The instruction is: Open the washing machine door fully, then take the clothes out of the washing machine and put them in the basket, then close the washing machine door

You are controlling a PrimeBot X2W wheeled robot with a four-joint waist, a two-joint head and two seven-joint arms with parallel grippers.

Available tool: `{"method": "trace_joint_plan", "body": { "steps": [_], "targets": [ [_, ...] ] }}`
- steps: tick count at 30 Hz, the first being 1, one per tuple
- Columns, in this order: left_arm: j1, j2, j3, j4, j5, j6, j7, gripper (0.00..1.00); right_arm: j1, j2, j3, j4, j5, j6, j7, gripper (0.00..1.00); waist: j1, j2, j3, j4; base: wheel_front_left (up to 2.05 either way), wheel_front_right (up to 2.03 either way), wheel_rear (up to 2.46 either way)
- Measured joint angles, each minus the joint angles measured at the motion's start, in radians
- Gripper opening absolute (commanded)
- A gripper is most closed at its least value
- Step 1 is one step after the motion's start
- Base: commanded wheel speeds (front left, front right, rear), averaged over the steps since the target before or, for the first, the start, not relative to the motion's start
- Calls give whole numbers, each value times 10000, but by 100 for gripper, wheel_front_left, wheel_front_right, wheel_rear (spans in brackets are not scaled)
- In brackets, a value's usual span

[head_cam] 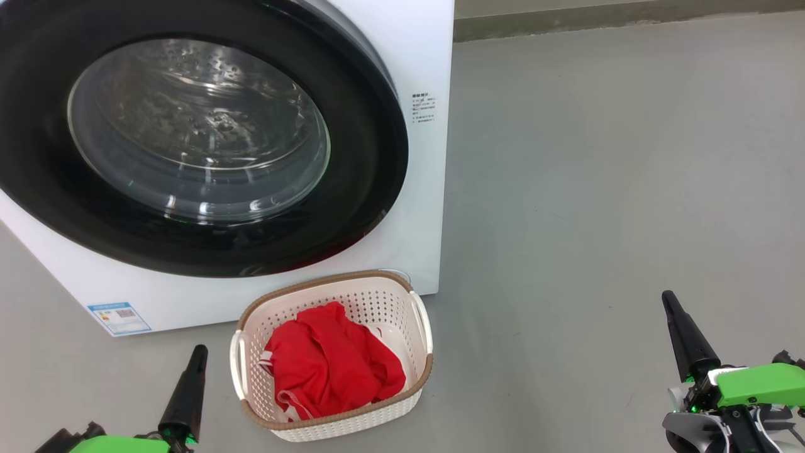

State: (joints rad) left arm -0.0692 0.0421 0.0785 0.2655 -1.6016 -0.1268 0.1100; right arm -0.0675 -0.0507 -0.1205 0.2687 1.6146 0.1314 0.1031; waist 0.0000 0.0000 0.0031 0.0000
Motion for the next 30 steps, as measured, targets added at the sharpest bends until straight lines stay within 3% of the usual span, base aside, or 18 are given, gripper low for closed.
{"method": "trace_joint_plan", "body": {
  "steps": [30],
  "targets": [
    [0, 0, 0, 0, 0, 0, 0, 0, 0, 19, -15, 0, -4, 0, 27, 0, 0, 0, 0, 0, 0, 0, 0]
  ]
}}
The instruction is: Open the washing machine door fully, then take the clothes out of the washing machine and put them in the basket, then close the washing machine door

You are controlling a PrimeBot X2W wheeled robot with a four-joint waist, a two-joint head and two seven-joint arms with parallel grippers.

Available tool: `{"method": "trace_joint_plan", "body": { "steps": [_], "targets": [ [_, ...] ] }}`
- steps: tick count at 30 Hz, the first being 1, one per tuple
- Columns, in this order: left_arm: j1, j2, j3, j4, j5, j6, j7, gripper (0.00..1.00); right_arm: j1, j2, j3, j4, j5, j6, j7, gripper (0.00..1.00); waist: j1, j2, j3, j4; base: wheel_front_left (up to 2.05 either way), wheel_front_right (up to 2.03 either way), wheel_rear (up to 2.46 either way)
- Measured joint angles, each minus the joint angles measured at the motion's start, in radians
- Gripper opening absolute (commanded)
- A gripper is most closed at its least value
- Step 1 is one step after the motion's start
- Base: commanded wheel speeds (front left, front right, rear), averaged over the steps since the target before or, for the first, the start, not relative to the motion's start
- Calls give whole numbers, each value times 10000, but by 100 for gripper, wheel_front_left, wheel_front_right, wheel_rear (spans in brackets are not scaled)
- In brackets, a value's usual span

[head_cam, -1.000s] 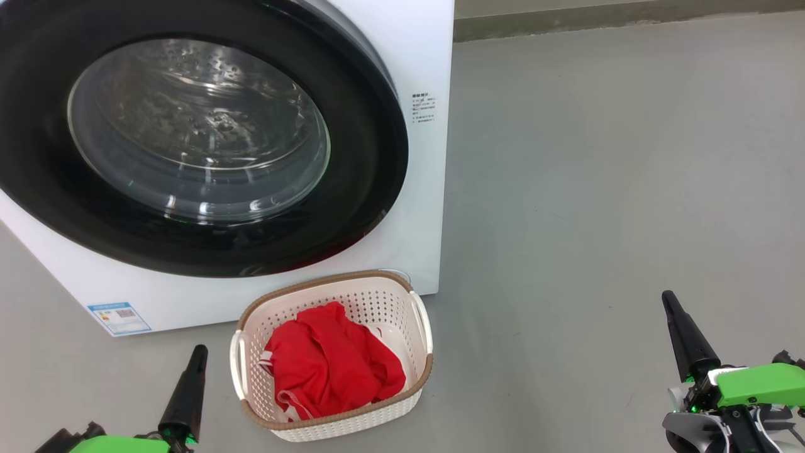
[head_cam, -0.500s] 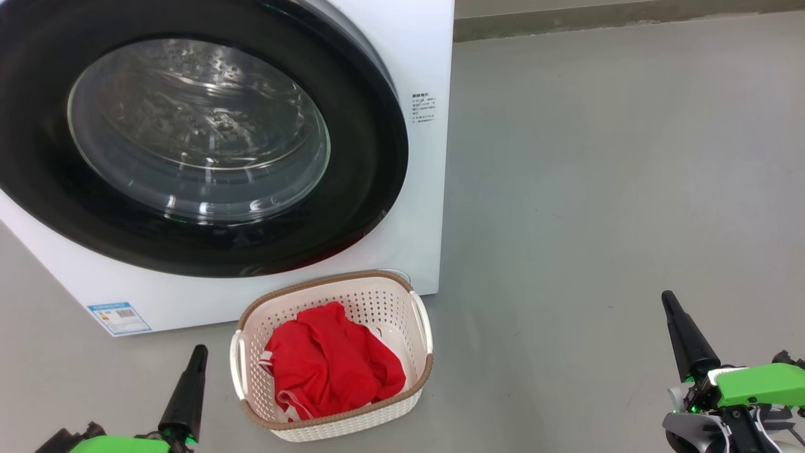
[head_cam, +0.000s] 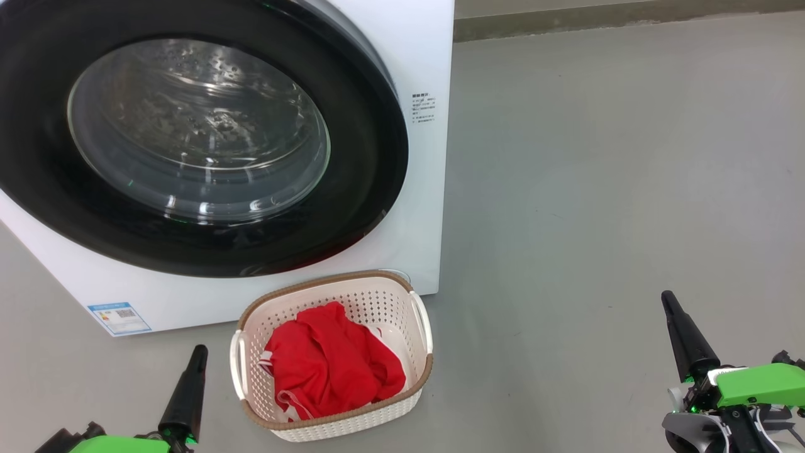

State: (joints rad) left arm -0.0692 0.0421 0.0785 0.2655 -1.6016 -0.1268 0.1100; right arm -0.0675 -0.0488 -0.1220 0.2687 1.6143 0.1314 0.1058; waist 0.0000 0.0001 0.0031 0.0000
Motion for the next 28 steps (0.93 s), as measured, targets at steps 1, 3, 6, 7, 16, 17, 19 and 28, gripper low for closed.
{"method": "trace_joint_plan", "body": {
  "steps": [1, 3, 6, 7, 16, 17, 19, 28],
  "targets": [
    [0, 0, 0, 0, 0, 0, 0, 0, 0, 0, 0, 2, 0, 0, 0, 0, 0, 0, 0, 0, 0, 0, 0],
    [0, 0, 0, 0, 0, 0, 0, 0, 0, 2, 0, 2, 0, 0, 0, 0, 1, 0, 0, 0, 0, 0, 0],
    [0, 0, 0, 0, 0, 0, 0, 0, 0, 2, -2, 2, -6, 0, 0, 0, 0, 0, 0, 0, 0, 0, 0],
    [0, 0, 0, 0, 0, 0, 0, 0, 0, 4, -2, 2, -21, 0, 0, 0, 0, 0, 0, 0, 0, 0, 0],
    [0, 0, 0, 0, 0, 0, 0, 0, 0, 15, -12, 2, -25, 0, 2, 0, 0, 0, 0, 0, 0, 0, 0],
    [0, 0, 0, 0, 0, 0, 0, 0, 0, 15, -12, 2, -25, 0, 2, 0, 0, 0, 0, 0, 0, 0, 0],
    [0, 0, 0, 0, 0, 0, 0, 0, 0, 17, -12, 2, -25, 0, 2, 0, 0, 0, 0, 0, 0, 0, 0],
    [0, 0, 0, 0, 0, 0, 0, 0, 0, 19, -13, 2, -27, 0, 2, 0, 1, 0, 0, 0, 0, 0, 0]
  ]
}}
